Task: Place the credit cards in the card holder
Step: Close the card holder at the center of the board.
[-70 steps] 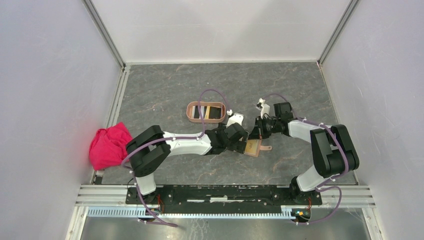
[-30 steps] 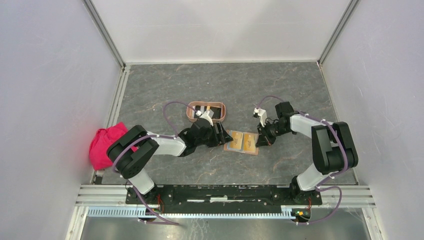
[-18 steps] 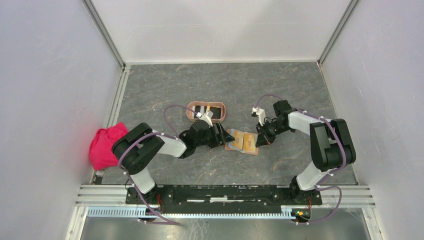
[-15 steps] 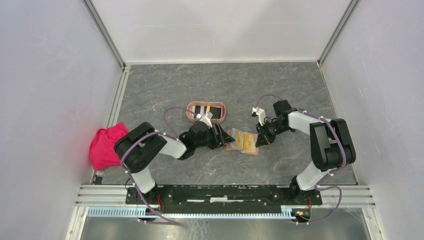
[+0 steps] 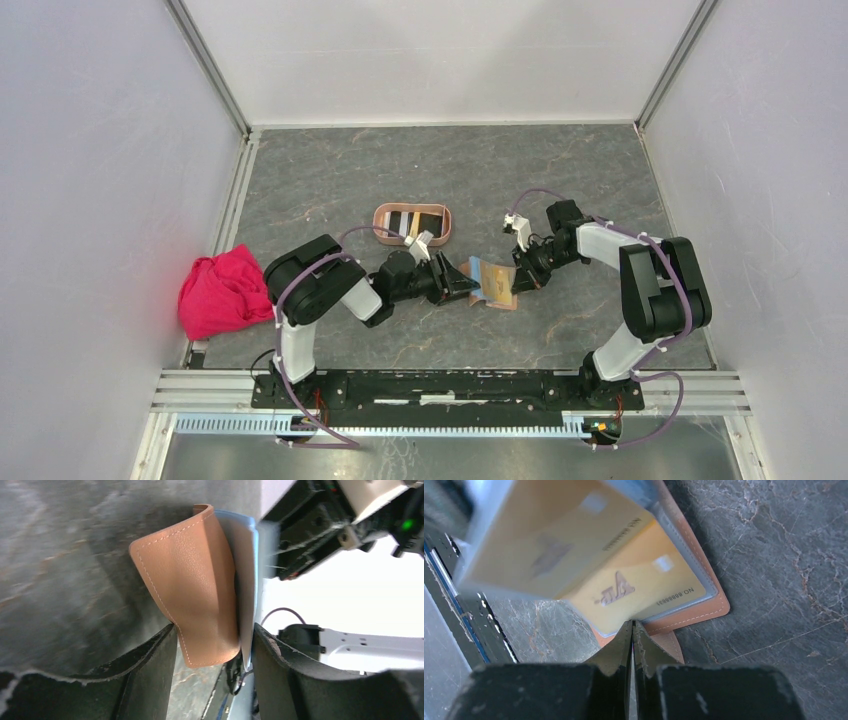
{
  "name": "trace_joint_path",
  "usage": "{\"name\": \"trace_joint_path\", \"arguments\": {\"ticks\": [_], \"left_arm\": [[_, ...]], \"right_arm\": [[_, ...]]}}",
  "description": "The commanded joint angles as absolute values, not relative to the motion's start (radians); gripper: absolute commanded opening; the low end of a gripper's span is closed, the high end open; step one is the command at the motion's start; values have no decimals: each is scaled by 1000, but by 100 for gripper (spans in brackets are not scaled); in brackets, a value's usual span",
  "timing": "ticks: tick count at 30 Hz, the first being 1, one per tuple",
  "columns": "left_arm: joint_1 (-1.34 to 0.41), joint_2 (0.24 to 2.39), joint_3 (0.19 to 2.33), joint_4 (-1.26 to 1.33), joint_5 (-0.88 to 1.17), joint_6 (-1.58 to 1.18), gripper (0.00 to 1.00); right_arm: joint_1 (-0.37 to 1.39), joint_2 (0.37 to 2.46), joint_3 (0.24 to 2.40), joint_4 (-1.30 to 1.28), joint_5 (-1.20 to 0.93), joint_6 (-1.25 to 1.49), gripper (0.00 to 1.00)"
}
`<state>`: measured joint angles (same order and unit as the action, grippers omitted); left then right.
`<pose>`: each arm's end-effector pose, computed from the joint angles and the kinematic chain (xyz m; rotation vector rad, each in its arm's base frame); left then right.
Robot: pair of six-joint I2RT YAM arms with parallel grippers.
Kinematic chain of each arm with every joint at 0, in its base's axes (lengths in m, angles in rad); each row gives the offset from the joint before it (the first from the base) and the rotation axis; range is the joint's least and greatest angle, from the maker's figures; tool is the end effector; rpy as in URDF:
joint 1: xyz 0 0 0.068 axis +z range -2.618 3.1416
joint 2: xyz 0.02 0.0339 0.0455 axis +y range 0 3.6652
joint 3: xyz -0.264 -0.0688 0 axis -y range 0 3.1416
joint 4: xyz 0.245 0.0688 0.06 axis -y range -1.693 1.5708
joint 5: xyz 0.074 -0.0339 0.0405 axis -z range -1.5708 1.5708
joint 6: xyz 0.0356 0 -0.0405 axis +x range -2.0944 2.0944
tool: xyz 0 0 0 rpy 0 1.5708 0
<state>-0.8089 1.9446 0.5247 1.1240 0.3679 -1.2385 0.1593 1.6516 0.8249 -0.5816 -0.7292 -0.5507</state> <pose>0.2083 -0.2368 0.0948 -0.1754 2.2482 -1.6292 0.2605 0.0659 0.1378 -1.0115 2.4886 0.9627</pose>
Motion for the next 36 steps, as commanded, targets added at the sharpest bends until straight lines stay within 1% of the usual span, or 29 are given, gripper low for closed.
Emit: {"name": "trace_joint_path", "arguments": {"ticks": [1,10,17,21,25,31,34,36], "left_arm": [[-843,1945,576,1353,427,-1319,61],[-858,1949,639,1263,440,-1287,63],[-859,1906,661,1086,407,-1199,63],[-859,1940,685,1090,430,-1195,64],[-864,1945,705,1111,436,-1207,63],[-870,1892,738,1017,438,-1155,66],[-871,1912,765,996,449,-1141,68],[-871,1937,783,1021,461,-1155,68]], "right_arm": [[149,1689,818,-561,-563,-598,9],[124,1667,825,-572,-605,-605,11],[98,1656,827,-583,-636,-615,12],[93,1657,834,-594,-656,-623,13],[64,1625,840,-609,-687,-635,19],[6,1529,856,-670,-796,-736,29],[6,1468,859,-703,-855,-796,35],[-28,1438,858,-708,-871,-807,38]]}}
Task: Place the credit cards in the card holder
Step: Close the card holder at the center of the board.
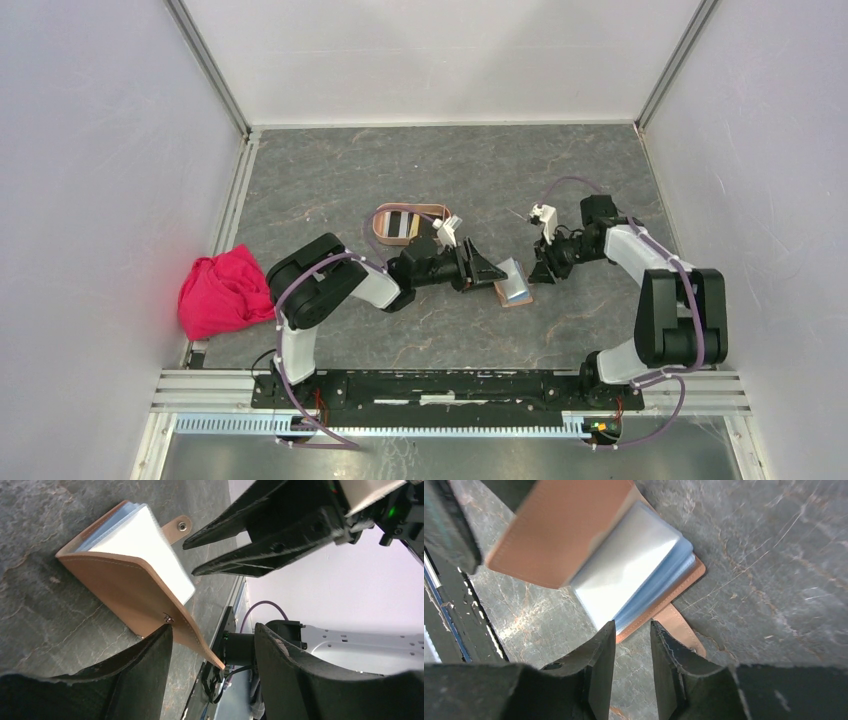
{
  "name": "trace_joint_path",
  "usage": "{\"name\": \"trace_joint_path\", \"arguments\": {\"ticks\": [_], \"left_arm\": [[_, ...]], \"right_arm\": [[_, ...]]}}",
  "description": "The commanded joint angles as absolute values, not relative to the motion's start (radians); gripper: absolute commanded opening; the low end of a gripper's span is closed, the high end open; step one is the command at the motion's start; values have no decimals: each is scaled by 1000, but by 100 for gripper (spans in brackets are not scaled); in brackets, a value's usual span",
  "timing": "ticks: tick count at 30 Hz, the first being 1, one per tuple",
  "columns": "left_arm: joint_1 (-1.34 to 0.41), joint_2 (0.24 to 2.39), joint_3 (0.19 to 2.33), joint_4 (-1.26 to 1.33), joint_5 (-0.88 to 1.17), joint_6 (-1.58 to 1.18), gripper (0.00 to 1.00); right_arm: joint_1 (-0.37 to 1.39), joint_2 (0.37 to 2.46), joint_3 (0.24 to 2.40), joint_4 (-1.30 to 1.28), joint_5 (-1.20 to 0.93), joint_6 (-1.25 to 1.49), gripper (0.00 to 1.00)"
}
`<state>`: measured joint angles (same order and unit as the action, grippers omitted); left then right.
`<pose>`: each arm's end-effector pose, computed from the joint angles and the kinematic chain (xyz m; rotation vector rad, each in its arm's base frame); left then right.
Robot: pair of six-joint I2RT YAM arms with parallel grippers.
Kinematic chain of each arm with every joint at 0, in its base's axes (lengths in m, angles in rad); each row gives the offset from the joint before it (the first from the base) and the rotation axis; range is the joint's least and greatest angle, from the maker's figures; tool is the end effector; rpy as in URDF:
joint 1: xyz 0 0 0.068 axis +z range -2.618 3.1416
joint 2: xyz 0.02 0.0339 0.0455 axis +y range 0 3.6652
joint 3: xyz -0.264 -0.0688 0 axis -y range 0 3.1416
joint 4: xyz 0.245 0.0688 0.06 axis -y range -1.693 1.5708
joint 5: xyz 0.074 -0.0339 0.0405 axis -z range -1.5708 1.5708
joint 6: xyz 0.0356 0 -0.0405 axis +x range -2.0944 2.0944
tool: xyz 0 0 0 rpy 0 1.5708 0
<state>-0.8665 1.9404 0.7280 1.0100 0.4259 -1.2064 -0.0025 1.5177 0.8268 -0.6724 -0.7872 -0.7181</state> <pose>0.2230 -0.2852 0.1299 0.0101 2.1808 -1.7441 0.2535 0.0246 0.1702 -0.9905 2.3362 0.8921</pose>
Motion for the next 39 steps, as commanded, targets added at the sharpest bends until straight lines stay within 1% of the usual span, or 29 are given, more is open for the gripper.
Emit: {"name": "trace_joint_path", "arguments": {"ticks": [1,4,9,13,16,26,28,31,34,39], "left_arm": [[-872,1949,792,1048,465,-1166,68],[-875,1966,820,1053,468,-1172,68],[-883,1999,871,996,472,-1144,69],[-884,2055,911,967,484,-1136,69],[-885,2084,934,950,484,-1128,68],[-885,2110,943,920,474,-1103,55],[-885,2111,948,883,463,-1084,47],[-886,2109,964,797,441,-1041,40],[-888,2091,985,668,407,-974,38],[-888,2060,1004,526,361,-893,36]], "right_arm": [[-35,1430,859,-704,-870,-802,39],[-78,1422,857,-674,-845,-746,39],[-202,1438,833,-629,-830,-684,42],[-265,1502,838,-644,-864,-682,43],[-277,1555,843,-668,-904,-693,43],[-277,1679,857,-689,-976,-682,42],[-277,1684,856,-676,-982,-667,41],[-278,1687,854,-654,-985,-643,40],[-280,1688,850,-627,-985,-614,39],[-282,1695,850,-610,-1000,-587,35]]}}
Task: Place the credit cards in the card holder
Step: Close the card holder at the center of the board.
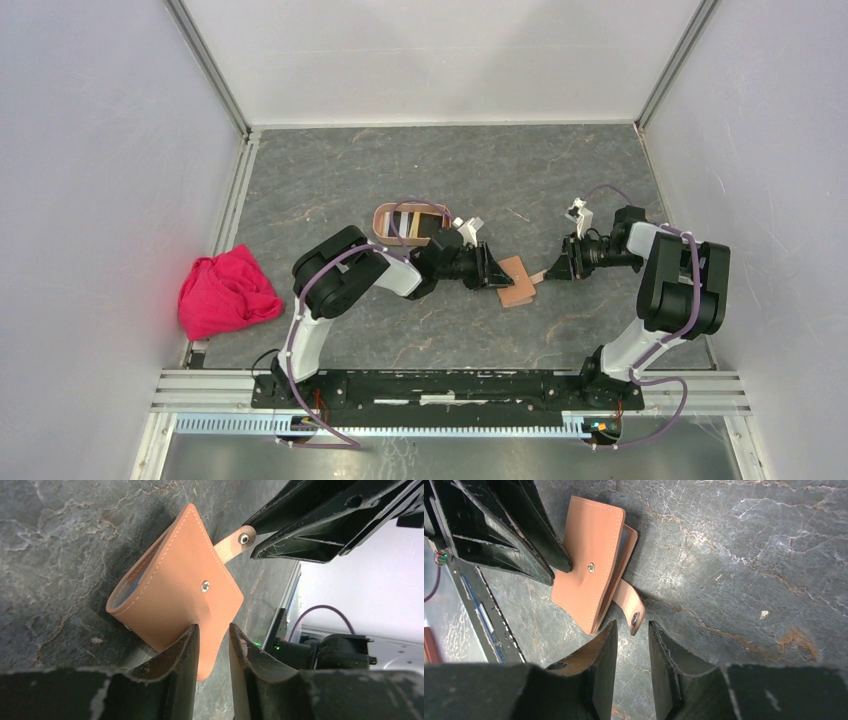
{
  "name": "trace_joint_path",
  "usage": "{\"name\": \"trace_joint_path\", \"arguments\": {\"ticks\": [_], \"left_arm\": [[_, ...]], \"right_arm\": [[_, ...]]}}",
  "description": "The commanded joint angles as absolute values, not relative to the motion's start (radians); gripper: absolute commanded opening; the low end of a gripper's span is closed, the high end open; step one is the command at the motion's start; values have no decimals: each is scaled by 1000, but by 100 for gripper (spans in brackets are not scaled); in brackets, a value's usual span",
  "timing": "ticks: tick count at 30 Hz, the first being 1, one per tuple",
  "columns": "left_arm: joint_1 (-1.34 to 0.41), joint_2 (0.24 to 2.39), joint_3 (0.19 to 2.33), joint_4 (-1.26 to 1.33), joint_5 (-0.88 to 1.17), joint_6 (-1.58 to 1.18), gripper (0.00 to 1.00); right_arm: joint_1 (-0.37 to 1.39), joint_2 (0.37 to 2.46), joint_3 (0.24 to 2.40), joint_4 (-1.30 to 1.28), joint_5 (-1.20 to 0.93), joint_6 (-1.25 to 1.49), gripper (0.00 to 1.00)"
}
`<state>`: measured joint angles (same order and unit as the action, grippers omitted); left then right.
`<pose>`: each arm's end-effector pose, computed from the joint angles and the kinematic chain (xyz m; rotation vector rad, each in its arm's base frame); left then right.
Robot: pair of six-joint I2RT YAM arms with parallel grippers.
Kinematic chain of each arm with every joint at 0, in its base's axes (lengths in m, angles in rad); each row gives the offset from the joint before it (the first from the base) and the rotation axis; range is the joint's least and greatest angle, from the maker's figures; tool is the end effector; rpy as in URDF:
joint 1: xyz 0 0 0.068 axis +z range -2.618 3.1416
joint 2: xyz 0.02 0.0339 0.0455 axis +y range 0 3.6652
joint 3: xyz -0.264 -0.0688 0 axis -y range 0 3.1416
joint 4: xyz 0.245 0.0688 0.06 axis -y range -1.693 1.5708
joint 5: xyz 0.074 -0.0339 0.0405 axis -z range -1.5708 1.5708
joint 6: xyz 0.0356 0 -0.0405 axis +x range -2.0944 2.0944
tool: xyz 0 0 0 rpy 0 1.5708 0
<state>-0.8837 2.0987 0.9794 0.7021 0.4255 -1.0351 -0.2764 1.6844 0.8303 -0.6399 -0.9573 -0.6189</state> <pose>0.2494 -0.3272 0.1042 0.1509 2.3576 -1.5364 0.2613 -0.0439 0.1363 -0.4638 2.3963 1.1009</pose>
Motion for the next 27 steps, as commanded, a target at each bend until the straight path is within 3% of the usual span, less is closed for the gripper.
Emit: {"name": "trace_joint_path", "arguments": {"ticks": [1,8,27], "left_arm": [[-888,2058,1007,509,358,-882,36],[-888,2056,1020,482,352,-868,34],[-888,2056,1029,472,351,-859,34]], "right_arm": [[-281,1698,849,-613,-1004,-586,33],[-281,1709,853,-622,-1013,-583,24],[-318,1762,868,-673,-1087,-607,24]]}}
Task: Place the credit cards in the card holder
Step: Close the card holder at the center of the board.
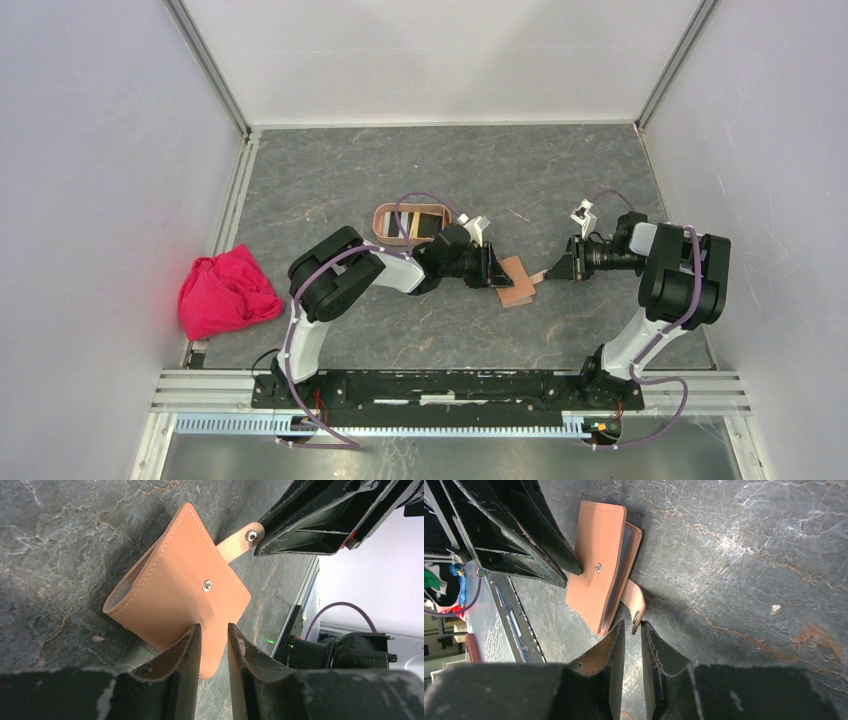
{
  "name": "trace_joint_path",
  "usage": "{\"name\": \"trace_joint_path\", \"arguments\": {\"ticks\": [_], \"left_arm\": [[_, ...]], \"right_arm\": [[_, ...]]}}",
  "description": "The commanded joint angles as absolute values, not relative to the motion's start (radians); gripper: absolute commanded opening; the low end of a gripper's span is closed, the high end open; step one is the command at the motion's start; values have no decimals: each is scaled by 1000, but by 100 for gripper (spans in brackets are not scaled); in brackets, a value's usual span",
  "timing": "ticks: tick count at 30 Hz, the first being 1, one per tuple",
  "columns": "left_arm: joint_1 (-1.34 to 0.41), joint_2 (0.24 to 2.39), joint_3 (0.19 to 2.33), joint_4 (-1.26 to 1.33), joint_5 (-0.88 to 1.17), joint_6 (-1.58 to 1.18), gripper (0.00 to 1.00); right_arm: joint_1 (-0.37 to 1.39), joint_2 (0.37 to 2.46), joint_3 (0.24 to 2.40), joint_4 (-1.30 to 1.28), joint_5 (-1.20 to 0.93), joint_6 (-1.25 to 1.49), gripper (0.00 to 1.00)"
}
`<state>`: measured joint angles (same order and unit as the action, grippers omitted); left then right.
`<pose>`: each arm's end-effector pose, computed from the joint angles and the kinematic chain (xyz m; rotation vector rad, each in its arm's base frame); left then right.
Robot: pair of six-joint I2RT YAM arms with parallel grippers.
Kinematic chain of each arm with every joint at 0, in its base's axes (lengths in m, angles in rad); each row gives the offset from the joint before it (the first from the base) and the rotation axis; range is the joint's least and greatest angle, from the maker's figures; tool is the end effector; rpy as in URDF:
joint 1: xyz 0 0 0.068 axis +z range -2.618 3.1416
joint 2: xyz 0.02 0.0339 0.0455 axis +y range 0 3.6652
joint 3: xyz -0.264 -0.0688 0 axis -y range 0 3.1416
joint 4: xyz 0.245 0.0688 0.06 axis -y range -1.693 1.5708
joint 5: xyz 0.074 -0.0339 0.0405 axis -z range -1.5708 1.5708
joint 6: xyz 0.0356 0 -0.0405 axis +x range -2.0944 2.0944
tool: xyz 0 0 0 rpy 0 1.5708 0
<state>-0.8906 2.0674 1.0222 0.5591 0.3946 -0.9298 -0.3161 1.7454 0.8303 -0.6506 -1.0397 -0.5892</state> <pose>0.2504 -0.3313 0.1139 0.2396 2.3811 -1.4220 0.2598 -0.0527 0.1238 -0.3304 2.3785 1.2333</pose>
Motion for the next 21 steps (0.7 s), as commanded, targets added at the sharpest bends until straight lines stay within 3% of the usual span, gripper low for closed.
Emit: {"name": "trace_joint_path", "arguments": {"ticks": [1,5,11,17,21], "left_arm": [[-888,2056,1029,471,350,-857,34],[-888,2053,1031,466,346,-854,34],[-888,2053,1032,462,346,-850,34],[-888,2054,1032,459,344,-847,34],[-888,2046,1034,449,341,-839,34]], "right_arm": [[-318,1765,870,-678,-1091,-609,23],[-318,1763,874,-686,-1101,-614,15],[-321,1755,873,-682,-1099,-613,18],[-321,1745,874,-677,-1095,-617,0],[-319,1690,872,-669,-1092,-639,0]]}}
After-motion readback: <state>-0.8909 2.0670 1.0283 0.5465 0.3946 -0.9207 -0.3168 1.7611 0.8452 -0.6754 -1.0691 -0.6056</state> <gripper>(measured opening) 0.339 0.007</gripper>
